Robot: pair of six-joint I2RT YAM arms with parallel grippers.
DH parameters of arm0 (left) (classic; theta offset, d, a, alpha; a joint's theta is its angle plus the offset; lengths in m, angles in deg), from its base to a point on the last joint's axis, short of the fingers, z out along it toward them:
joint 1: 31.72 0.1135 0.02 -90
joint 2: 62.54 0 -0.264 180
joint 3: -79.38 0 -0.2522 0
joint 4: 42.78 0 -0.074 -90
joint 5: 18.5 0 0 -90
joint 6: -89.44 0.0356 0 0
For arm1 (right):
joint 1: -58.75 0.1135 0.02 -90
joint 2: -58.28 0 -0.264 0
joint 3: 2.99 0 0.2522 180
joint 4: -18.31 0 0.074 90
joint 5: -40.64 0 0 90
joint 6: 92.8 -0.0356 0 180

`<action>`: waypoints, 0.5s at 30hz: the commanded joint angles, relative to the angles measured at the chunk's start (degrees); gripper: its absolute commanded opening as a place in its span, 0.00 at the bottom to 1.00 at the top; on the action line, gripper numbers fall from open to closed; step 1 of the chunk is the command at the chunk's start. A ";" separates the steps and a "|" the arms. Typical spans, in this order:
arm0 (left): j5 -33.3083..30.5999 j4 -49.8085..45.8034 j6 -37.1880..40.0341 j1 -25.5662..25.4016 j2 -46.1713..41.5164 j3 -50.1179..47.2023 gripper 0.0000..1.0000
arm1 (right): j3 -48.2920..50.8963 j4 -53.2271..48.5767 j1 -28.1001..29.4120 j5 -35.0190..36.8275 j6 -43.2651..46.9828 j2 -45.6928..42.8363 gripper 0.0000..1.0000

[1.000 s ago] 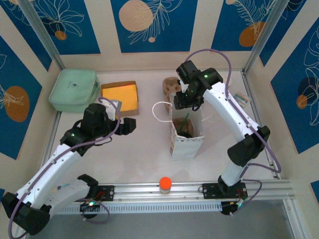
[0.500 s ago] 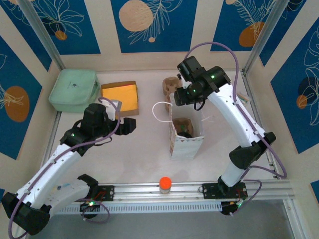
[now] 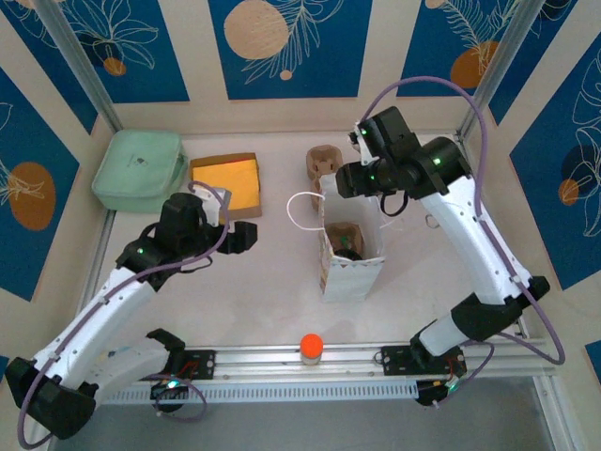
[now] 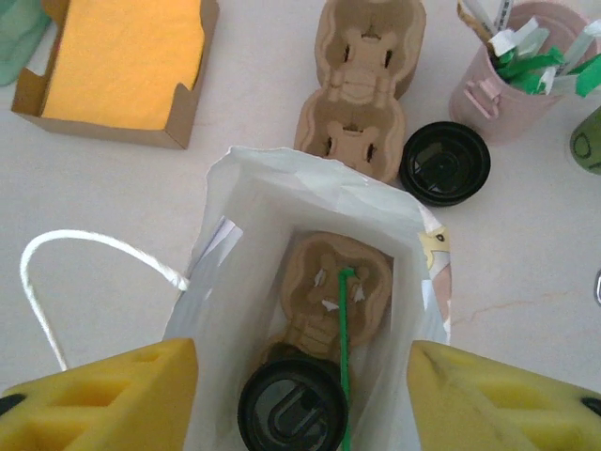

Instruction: Pack the takeout coffee

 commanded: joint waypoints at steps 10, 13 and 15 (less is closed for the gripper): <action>-3.60 -0.17 1.91 -0.06 8.10 7.68 0.87 | 13.52 8.58 -10.84 -7.67 -3.61 -12.69 0.99; -4.34 -0.17 2.02 0.58 11.41 9.97 0.85 | 17.05 10.13 -14.18 -9.65 -4.52 -15.42 0.99; -4.38 0.04 1.84 1.03 13.45 11.43 0.84 | 19.10 10.87 -15.99 -10.91 -4.71 -16.88 0.99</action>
